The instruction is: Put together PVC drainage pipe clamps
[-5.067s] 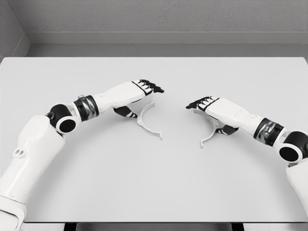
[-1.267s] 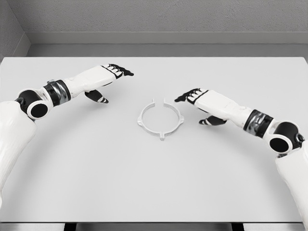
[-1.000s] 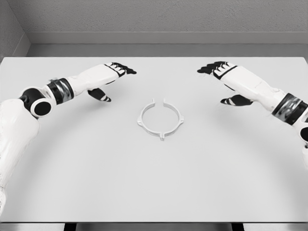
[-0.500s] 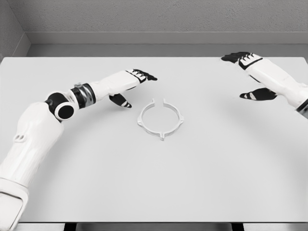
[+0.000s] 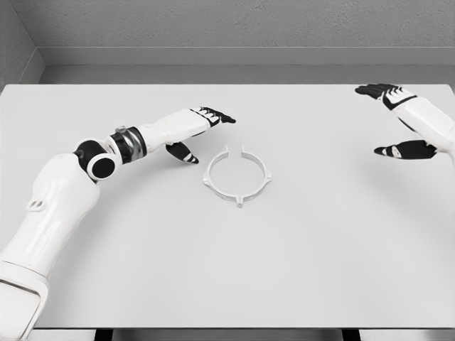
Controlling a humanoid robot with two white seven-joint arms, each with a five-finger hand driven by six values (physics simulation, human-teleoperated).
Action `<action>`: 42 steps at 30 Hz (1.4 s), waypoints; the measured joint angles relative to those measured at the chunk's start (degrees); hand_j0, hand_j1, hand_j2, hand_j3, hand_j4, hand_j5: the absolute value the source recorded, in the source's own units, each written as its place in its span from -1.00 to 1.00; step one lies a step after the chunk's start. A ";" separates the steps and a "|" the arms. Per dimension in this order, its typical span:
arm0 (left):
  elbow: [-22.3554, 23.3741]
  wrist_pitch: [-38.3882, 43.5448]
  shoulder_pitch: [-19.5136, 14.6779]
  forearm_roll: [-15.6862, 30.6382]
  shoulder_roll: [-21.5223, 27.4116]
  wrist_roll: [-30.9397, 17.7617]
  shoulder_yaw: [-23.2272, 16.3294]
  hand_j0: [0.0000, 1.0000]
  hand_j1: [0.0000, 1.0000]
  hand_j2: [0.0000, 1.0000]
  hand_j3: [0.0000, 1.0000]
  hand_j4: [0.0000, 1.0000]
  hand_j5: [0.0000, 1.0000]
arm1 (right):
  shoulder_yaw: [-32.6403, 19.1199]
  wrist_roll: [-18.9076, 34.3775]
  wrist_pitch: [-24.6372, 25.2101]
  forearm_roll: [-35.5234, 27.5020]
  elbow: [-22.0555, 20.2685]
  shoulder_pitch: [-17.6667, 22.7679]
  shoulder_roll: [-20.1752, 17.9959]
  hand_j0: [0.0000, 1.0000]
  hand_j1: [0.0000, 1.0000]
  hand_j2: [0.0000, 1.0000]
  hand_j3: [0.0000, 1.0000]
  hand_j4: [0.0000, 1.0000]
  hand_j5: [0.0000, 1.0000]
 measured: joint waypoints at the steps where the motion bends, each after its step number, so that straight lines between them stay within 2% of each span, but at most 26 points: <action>1: 0.01 0.00 0.00 -0.01 -0.14 -0.01 -0.09 1.00 1.00 1.00 1.00 1.00 1.00 | -0.07 0.00 0.00 -0.53 0.05 0.26 -0.04 1.00 1.00 1.00 1.00 1.00 1.00; 9: -0.05 0.00 -0.09 -0.08 -1.18 -0.08 -0.51 1.00 1.00 1.00 1.00 1.00 1.00 | -0.26 0.21 0.01 -1.51 2.85 -0.35 -0.85 1.00 1.00 1.00 1.00 1.00 1.00; 16: -0.09 0.00 -0.09 -0.08 -1.42 -0.09 -0.56 1.00 1.00 1.00 1.00 1.00 1.00 | -0.12 0.04 0.01 -1.70 3.39 0.26 -1.86 1.00 1.00 1.00 1.00 1.00 1.00; 26: -0.30 0.00 0.00 -0.09 -1.83 -0.09 -0.57 1.00 1.00 1.00 1.00 1.00 1.00 | 1.05 0.26 0.00 -1.08 2.85 -0.09 -5.09 1.00 1.00 1.00 1.00 1.00 1.00; 31: -0.32 0.00 0.00 -0.09 -2.06 -0.10 -0.57 1.00 1.00 1.00 1.00 1.00 1.00 | 1.47 -0.04 0.01 -1.46 1.13 -0.18 -5.23 1.00 1.00 1.00 1.00 1.00 1.00; 42: -0.30 0.00 -0.18 -0.08 -2.60 -0.09 -0.52 1.00 1.00 1.00 1.00 1.00 1.00 | 1.85 -0.28 0.01 -1.80 1.06 -0.44 -5.24 1.00 1.00 1.00 1.00 1.00 1.00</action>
